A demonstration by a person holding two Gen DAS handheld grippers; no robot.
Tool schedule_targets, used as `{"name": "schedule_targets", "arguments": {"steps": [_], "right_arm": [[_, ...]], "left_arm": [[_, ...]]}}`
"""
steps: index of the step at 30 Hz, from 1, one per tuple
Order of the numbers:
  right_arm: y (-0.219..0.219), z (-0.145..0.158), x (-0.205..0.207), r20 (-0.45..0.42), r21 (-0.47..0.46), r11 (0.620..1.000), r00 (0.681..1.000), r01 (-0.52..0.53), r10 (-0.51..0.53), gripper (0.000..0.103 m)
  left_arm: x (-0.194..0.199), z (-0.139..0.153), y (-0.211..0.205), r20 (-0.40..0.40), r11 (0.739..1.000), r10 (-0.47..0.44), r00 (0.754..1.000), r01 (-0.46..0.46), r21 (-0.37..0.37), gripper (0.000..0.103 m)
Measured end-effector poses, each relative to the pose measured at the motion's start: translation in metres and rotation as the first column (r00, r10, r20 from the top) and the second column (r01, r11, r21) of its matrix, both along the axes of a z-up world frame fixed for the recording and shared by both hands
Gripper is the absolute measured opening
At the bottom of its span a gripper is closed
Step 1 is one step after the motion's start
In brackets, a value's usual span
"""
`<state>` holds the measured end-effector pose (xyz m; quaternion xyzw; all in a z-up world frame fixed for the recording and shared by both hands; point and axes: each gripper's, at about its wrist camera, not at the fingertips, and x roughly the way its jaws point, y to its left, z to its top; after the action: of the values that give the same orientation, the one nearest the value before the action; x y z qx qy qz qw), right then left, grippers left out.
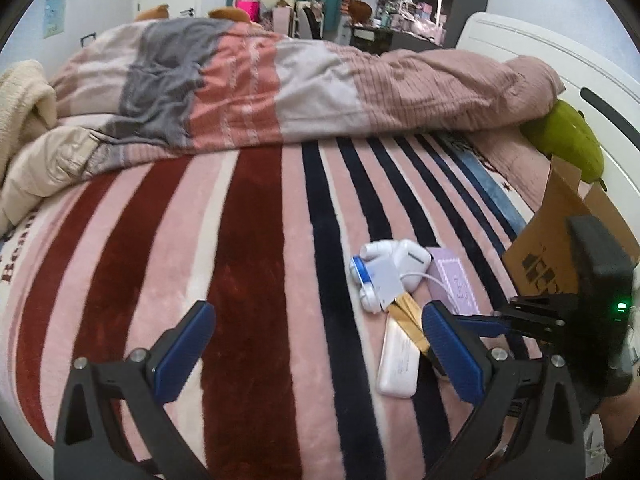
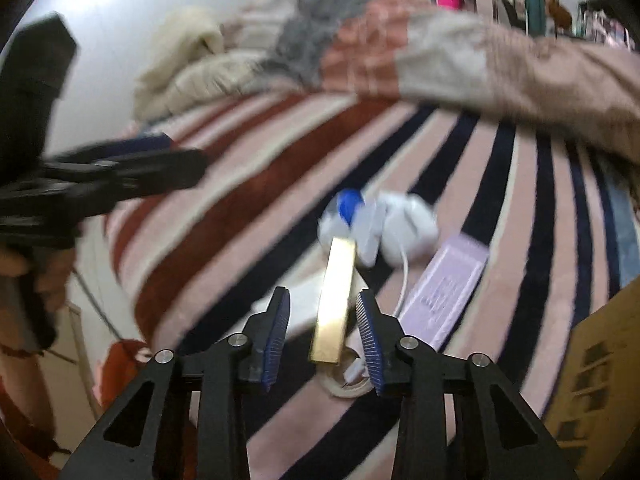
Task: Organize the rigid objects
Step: 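Grasp the gold lipstick tube with the right gripper and lift, then carry the lipstick into the cardboard box and open the right gripper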
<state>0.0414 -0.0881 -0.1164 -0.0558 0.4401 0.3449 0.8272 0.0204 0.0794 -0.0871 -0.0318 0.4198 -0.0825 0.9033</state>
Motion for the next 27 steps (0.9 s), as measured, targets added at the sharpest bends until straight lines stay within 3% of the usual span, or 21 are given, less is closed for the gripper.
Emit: {"name": "schedule_targets", "arguments": {"steps": [6, 10, 15, 18, 22, 27], "right_arm": [[0.006, -0.018, 0.014, -0.081, -0.032, 0.999, 0.996, 0.03, -0.033, 0.014], [0.01, -0.006, 0.008, -0.033, -0.038, 0.999, 0.999, 0.01, -0.011, 0.013], [-0.005, 0.036, -0.008, 0.061, 0.047, 0.999, 0.998, -0.019, 0.016, 0.013], [-0.022, 0.07, -0.021, 0.121, 0.118, 0.992, 0.993, -0.033, 0.018, 0.013], [-0.059, 0.109, -0.035, 0.211, 0.187, 0.982, 0.977, -0.027, -0.013, 0.013], [-0.12, 0.131, -0.039, 0.264, 0.206, 0.977, 0.957, 0.062, -0.116, 0.013]], "left_arm": [[0.009, -0.012, 0.0, -0.04, 0.996, -0.069, 0.997, 0.067, -0.064, 0.102], [0.017, -0.006, -0.009, -0.041, 0.98, -0.153, 0.987, 0.146, -0.139, 0.1], [0.024, 0.022, -0.033, -0.013, 0.951, -0.249, 0.969, 0.242, -0.191, 0.077], [0.024, 0.05, -0.052, 0.032, 0.918, -0.311, 0.95, 0.309, -0.249, 0.065], [0.026, 0.083, -0.094, 0.083, 0.871, -0.403, 0.911, 0.41, -0.269, 0.036], [0.039, 0.109, -0.176, 0.097, 0.822, -0.515, 0.851, 0.523, -0.223, 0.03]]}}
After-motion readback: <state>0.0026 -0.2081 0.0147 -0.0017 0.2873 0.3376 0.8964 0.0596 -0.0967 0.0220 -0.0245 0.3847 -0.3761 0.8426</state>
